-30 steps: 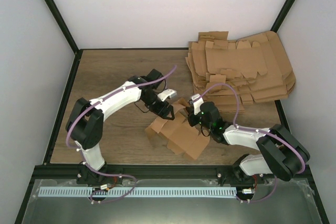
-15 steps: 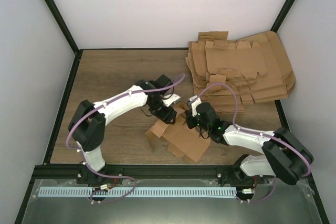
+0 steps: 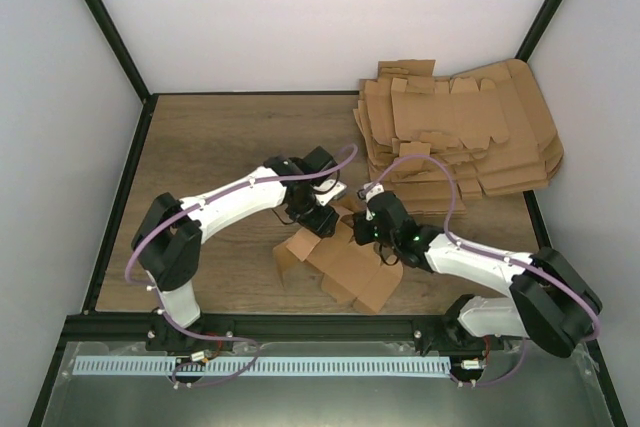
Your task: Fold the paper box
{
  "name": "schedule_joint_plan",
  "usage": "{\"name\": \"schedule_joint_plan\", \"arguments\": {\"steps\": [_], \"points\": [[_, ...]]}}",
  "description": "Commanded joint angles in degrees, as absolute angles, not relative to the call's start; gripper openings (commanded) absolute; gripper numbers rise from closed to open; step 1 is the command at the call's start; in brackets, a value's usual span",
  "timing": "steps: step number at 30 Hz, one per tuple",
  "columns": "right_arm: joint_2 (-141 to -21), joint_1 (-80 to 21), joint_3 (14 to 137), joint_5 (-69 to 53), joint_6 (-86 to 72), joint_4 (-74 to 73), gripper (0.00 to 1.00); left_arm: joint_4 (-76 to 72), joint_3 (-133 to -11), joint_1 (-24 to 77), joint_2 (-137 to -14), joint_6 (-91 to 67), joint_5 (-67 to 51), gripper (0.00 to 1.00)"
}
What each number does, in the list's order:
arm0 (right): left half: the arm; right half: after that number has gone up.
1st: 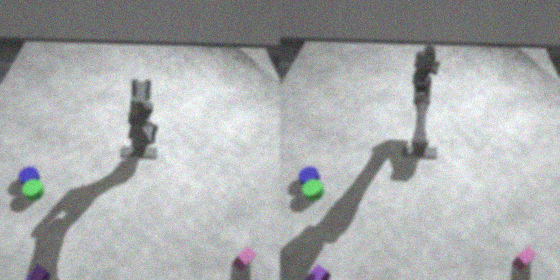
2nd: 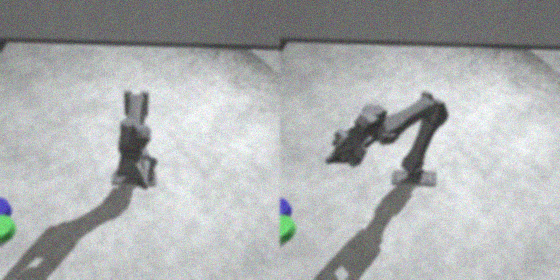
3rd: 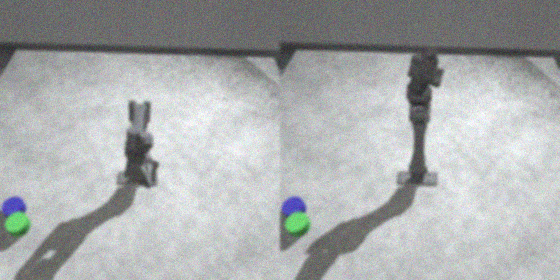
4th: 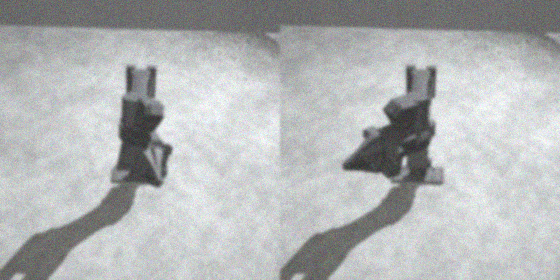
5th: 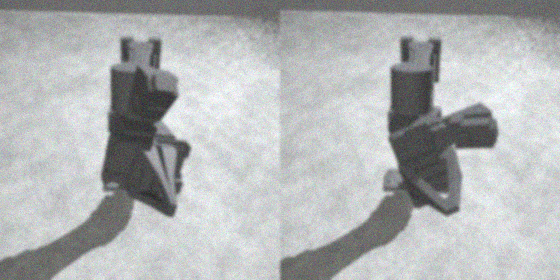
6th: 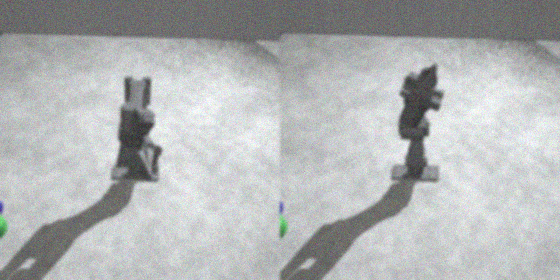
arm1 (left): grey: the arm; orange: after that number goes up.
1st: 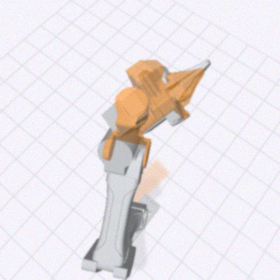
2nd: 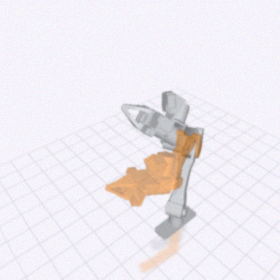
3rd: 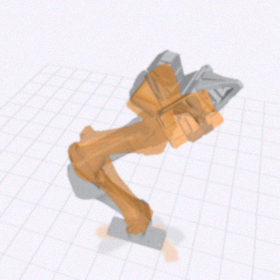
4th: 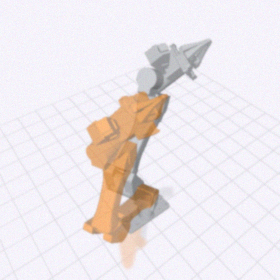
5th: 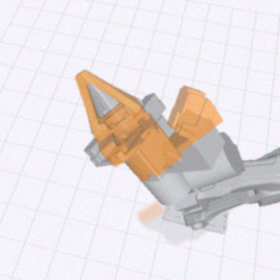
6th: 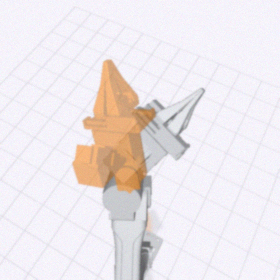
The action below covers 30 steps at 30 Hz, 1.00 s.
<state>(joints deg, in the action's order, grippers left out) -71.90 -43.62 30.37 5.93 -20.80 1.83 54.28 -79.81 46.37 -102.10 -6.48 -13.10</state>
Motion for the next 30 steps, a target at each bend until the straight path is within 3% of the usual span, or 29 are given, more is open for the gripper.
{"name": "schedule_joint_plan", "arguments": {"steps": [1, 19, 30], "points": [[-68.8, -44.9, 32.3, 1.0, -27.7, -1.4, 0.02, 49.8, -79.6, 46.1, -100.2, -9.6, -10.2, 0.59], [-64.0, -52.0, 26.2, 4.8, -31.6, -2.2, 0.01, 47.3, -77.6, 46.3, -99.1, -11.3, -12.0, 0.54], [-63.6, -52.1, 22.5, 0.0, -30.3, 7.5, 0.03, 45.3, -75.7, 48.0, -98.7, -10.3, -12.8, 0.54]]}}
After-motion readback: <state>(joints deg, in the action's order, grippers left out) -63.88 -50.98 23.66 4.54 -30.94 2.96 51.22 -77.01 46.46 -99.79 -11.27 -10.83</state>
